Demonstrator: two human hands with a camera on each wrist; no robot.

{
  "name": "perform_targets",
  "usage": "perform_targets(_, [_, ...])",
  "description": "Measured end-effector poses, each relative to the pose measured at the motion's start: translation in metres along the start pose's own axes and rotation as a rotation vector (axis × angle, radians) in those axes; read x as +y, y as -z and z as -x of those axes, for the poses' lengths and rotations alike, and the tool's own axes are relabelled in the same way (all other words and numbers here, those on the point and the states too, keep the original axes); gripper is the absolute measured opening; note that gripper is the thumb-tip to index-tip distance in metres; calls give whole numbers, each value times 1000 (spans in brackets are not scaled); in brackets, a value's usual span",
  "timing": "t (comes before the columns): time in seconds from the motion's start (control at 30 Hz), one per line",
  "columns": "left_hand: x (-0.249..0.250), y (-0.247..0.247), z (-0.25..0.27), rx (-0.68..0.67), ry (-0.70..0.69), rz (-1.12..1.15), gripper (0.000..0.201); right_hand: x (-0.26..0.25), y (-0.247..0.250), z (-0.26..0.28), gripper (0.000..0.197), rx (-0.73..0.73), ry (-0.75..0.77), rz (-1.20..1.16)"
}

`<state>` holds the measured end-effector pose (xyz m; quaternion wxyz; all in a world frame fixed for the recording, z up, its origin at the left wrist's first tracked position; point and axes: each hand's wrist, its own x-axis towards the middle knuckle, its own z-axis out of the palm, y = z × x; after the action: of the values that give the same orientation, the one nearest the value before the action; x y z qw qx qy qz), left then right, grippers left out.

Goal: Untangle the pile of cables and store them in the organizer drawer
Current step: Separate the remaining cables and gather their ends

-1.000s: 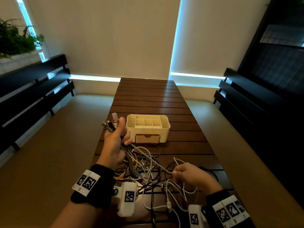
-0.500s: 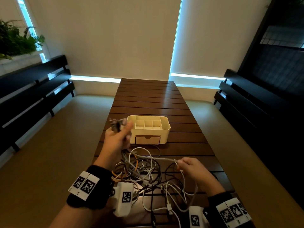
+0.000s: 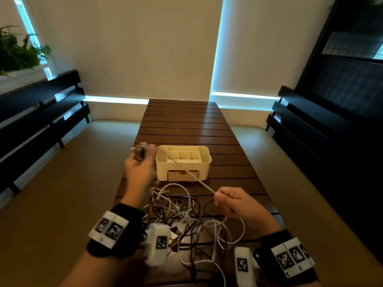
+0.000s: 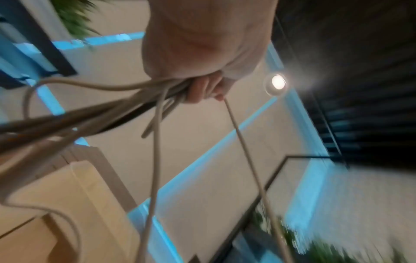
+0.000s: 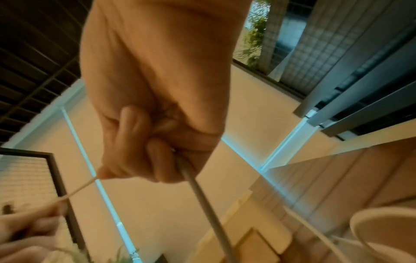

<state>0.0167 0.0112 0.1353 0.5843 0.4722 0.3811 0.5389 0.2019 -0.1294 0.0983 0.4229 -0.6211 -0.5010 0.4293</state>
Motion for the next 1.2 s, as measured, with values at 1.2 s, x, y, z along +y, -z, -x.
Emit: perform_targets(1.2, [1,-10,18,-201,-109,76,25,-24,-7,-7,24,73,112,256])
